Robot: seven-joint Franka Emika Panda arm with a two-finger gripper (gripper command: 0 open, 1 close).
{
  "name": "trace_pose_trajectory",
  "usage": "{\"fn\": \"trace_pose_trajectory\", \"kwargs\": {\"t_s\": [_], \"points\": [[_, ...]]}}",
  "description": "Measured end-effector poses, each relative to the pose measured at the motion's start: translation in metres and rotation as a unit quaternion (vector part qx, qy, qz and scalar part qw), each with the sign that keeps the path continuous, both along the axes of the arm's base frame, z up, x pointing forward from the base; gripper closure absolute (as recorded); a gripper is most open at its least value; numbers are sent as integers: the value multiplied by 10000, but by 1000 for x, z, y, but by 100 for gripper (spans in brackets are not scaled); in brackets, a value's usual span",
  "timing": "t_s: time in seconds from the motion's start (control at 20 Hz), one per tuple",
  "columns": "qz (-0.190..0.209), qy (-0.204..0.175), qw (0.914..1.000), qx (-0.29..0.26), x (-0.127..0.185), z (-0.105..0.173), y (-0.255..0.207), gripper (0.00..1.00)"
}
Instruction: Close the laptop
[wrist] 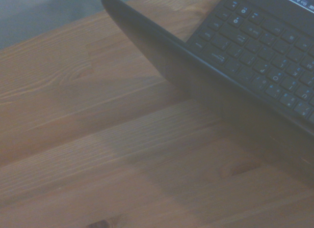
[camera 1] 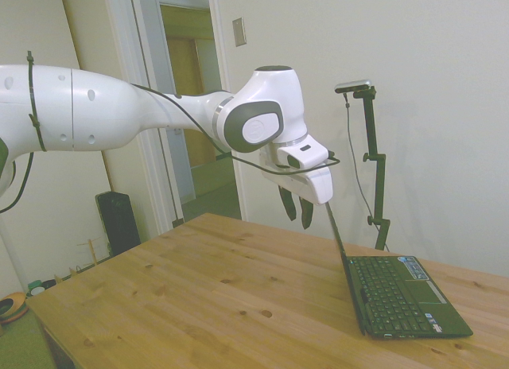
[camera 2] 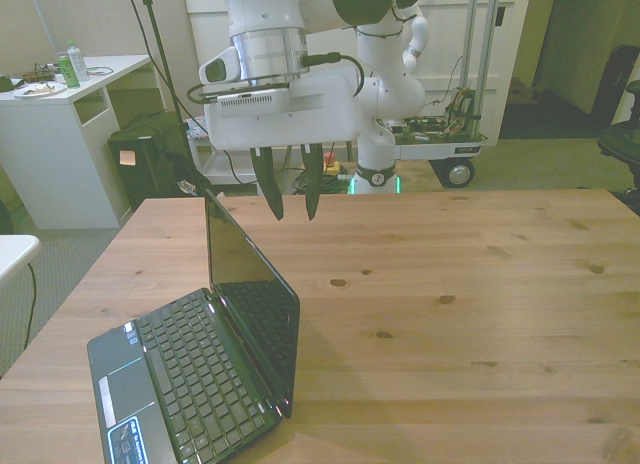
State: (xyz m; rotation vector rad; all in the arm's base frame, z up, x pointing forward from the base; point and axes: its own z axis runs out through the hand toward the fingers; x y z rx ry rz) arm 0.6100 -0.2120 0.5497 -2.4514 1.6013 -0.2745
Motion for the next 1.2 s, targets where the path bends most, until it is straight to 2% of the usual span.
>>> {"fn": "trace_pose_trajectory", "kwargs": {"t_s": [0.55,1.0,1.2], "points": [[-233,114,9997,-10,-4,-12,-29,100],[-659,78,9977,-139,-11,3,-113,100],[-877,146,9957,-243,-6,-14,-159,100]]}}
